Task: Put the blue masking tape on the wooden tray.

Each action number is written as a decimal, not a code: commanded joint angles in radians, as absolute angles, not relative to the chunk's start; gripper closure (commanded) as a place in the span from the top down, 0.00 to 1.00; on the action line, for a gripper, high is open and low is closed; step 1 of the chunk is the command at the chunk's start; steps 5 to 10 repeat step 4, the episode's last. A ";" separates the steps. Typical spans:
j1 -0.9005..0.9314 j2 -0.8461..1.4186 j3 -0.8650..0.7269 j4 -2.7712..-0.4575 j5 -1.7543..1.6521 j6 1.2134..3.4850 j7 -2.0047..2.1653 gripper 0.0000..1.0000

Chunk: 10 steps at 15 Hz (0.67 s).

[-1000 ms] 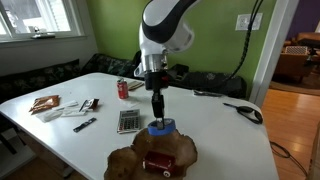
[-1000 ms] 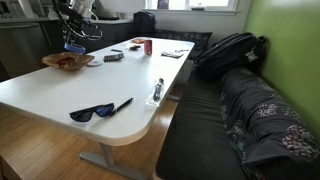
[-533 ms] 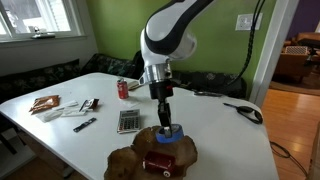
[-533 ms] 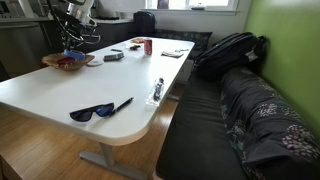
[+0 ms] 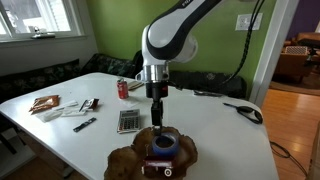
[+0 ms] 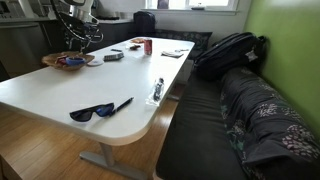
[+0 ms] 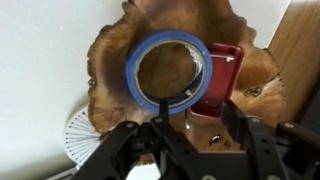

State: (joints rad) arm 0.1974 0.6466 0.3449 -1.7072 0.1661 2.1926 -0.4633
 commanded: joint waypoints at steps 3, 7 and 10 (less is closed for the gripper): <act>0.194 0.613 0.360 -1.712 0.138 2.310 -0.508 1.00; 0.195 0.601 0.363 -1.711 0.137 2.315 -0.511 0.86; 0.195 0.601 0.363 -1.711 0.137 2.315 -0.511 0.86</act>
